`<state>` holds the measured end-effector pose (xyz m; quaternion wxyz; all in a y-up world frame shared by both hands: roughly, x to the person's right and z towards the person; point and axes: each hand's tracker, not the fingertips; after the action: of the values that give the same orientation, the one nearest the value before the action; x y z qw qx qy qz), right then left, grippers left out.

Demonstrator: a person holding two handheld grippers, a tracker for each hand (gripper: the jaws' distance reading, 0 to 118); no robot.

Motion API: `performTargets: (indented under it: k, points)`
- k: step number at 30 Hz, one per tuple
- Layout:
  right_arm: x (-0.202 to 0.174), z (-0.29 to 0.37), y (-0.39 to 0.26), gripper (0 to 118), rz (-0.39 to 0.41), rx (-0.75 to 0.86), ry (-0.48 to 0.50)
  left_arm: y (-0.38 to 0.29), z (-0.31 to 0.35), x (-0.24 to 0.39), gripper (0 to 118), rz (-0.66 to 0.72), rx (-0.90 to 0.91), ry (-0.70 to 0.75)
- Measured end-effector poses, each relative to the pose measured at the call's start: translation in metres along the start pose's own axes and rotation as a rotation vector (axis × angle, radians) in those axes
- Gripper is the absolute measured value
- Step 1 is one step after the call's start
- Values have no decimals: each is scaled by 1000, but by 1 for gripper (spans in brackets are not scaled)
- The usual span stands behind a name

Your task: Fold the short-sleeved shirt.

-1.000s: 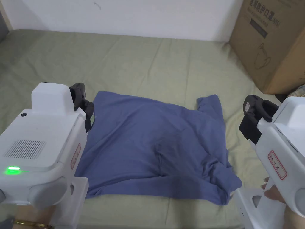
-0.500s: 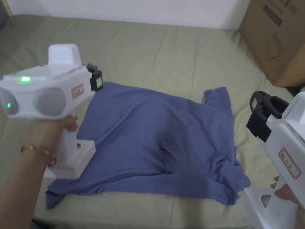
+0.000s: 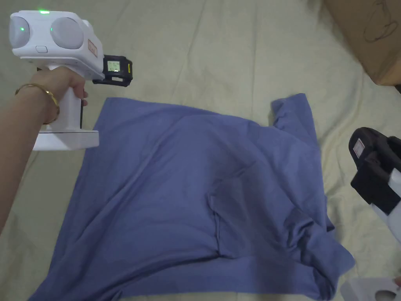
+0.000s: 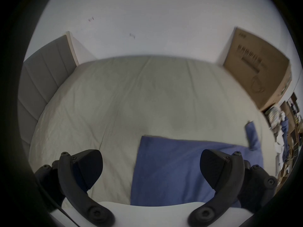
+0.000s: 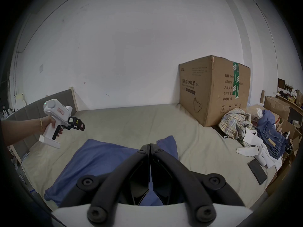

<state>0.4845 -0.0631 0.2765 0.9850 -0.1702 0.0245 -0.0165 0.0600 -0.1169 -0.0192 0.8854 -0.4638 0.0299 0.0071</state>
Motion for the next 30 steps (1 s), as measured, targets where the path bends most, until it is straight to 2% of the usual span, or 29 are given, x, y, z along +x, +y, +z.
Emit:
performTargets:
  k: [2,6,11,13,15,17,19,22,24,29,30]
  points:
    - [4,-11,-3,0,1,-18,-14,6,-30,1,118,-19,-61,54]
    - [15,-30,-7,0,3,-54,-40,7,-75,-6,114,25,-125,47]
    - [23,-40,-14,0,5,-88,-70,7,-100,-2,92,36,-112,42]
    - [25,-41,-17,0,5,-99,-74,5,-108,3,73,4,-133,36]
    - [26,-40,-18,0,7,-109,-83,0,-113,7,48,-19,-159,29]
    - [27,-37,-19,0,-2,-113,-84,-3,-112,8,39,5,-139,21]
    - [23,-30,-13,0,-7,-115,-86,-1,-111,7,0,-5,-130,17]
    - [22,-31,-7,0,-18,-119,-90,-2,-98,9,0,-51,-125,-13]
    - [26,-36,1,0,-31,-128,-84,-3,-80,9,0,-72,-57,-23]
    - [43,-76,32,0,-20,-198,-50,4,-24,-11,0,35,93,-80]
    - [48,-89,40,12,-27,-258,-45,5,-14,-15,0,48,117,-81]
